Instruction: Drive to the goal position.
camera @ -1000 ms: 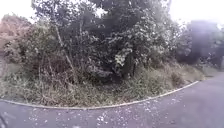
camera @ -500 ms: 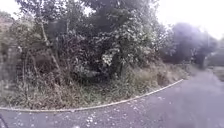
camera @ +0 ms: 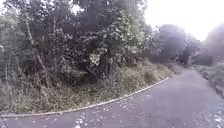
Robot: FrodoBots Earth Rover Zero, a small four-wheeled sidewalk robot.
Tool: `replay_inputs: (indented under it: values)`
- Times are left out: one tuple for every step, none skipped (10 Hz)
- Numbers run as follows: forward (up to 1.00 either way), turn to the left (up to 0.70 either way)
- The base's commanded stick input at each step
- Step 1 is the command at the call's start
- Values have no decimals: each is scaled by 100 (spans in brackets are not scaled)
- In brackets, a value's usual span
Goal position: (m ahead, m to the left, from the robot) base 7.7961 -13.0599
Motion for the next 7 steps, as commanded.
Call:
replay_inputs:
  values:
    - [0,-100]
    - [0,-100]
    - [0,-100]
    - [0,-100]
    - [0,-100]
    - [0,-100]
    - [0,-100]
